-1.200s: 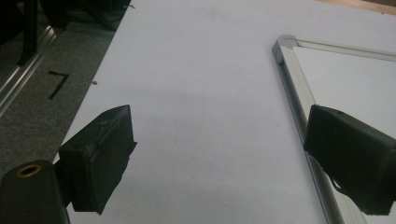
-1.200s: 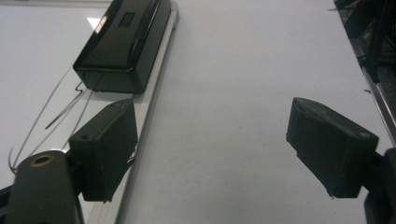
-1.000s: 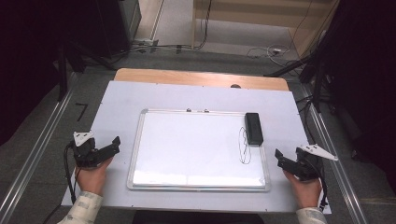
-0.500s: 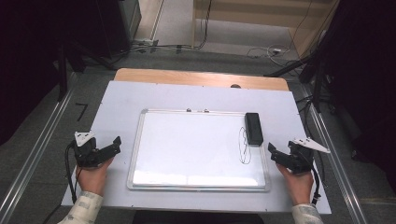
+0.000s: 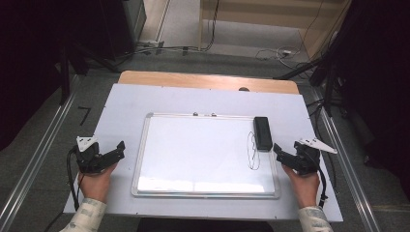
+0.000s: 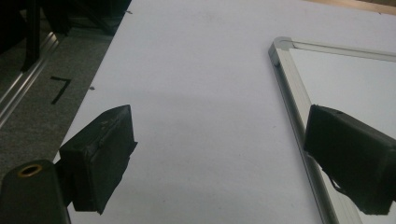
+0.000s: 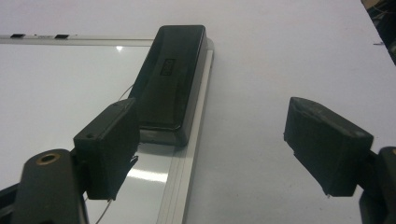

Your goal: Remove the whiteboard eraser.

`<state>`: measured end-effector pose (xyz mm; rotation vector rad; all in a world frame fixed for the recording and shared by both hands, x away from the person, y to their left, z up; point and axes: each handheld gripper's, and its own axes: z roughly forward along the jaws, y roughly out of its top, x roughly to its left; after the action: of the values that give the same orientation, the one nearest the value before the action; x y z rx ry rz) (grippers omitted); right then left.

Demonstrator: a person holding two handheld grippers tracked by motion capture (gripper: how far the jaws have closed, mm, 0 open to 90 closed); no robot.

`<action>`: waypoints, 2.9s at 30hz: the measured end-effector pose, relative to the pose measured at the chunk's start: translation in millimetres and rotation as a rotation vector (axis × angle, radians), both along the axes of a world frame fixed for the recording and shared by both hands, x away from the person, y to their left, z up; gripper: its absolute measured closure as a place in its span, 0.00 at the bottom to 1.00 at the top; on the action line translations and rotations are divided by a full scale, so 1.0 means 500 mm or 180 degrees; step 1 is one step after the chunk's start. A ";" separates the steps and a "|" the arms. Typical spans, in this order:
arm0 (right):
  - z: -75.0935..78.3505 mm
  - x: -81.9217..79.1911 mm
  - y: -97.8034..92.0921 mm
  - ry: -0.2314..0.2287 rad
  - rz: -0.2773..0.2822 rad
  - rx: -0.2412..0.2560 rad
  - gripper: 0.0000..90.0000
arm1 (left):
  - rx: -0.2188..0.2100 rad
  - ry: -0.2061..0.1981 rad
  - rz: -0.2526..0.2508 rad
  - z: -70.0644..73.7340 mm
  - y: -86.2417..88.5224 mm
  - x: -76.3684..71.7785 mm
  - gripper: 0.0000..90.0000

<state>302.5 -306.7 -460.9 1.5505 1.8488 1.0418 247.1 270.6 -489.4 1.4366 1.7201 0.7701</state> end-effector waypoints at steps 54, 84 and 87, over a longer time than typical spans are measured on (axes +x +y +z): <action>-0.019 0.161 0.126 0.0143 -0.0206 -0.0268 0.25 | -0.0004 0.0002 0.0022 -0.002 0.003 0.003 0.11; -0.042 0.217 0.147 0.0443 -0.0314 -0.0305 0.41 | -0.0008 -0.0004 0.0013 0.000 0.005 0.002 0.11; -0.043 0.217 0.149 0.0443 -0.0333 -0.0313 0.41 | -0.0014 -0.0014 0.0016 0.000 0.006 0.002 0.11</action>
<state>411.1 -232.3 -482.2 1.6782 1.8581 0.8021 248.0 273.5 -489.6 1.4271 1.7215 0.7711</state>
